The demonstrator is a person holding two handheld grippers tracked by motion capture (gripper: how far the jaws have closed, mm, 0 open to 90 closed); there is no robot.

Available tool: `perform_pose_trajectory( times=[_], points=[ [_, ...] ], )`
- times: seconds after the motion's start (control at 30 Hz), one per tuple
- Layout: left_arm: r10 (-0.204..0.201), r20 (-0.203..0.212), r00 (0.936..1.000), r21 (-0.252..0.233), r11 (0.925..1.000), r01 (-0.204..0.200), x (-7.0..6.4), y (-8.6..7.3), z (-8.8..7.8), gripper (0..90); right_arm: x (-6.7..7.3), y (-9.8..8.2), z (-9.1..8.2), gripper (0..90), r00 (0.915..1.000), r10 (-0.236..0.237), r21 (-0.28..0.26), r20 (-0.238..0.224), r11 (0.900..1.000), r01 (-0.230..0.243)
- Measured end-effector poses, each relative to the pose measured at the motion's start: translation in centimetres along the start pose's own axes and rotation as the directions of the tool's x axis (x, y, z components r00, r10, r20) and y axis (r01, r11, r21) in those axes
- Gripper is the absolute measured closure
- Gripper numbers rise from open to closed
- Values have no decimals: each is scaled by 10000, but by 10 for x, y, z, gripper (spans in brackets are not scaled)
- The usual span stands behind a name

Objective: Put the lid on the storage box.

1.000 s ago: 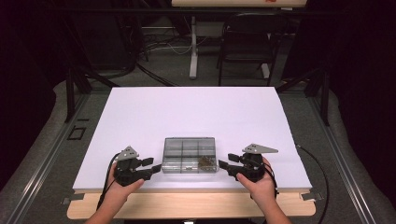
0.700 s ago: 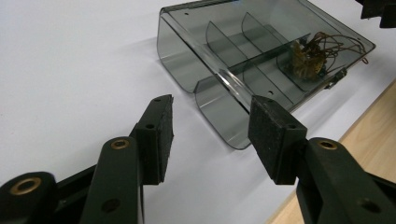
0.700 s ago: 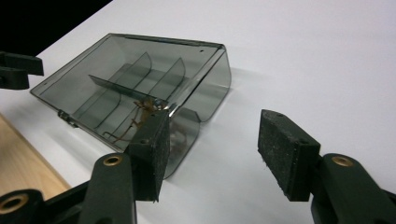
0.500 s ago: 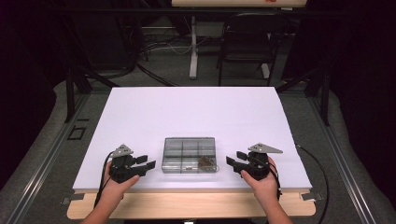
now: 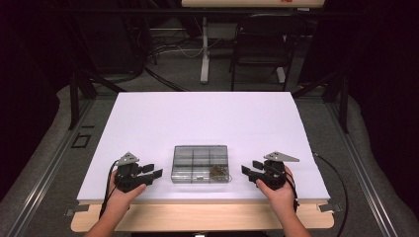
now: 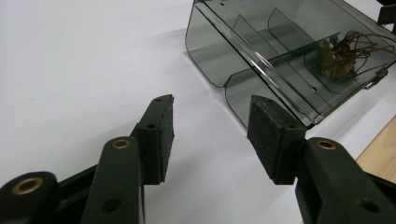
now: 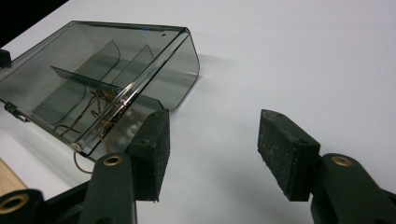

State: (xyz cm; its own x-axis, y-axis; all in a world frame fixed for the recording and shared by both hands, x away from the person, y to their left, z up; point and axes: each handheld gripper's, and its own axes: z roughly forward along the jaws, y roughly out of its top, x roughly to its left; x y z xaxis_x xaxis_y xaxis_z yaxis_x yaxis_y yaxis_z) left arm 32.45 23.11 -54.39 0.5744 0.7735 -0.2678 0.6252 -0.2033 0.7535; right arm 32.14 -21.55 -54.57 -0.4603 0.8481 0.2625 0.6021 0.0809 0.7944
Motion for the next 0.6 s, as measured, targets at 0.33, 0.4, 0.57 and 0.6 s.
perform_pose_trajectory(
  times=[0.33,0.4,0.57,0.6],
  points=[
    [-41,-213,9998,-12,10000,41,5,-3,2,510,-1,-2,2,442,9999,-72,-103,111,9999,73],
    [-42,-236,9997,-65,10000,41,6,-3,2,509,-3,-2,2,442,9997,-97,-66,208,9999,98],
    [-89,-404,9991,-3,10000,89,8,-4,3,508,-3,-4,4,442,9995,-90,-6,294,10000,90],
    [-91,-402,9992,-35,10000,89,9,-4,3,508,-3,-4,4,441,9994,-87,-4,341,10000,87]
  ],
)
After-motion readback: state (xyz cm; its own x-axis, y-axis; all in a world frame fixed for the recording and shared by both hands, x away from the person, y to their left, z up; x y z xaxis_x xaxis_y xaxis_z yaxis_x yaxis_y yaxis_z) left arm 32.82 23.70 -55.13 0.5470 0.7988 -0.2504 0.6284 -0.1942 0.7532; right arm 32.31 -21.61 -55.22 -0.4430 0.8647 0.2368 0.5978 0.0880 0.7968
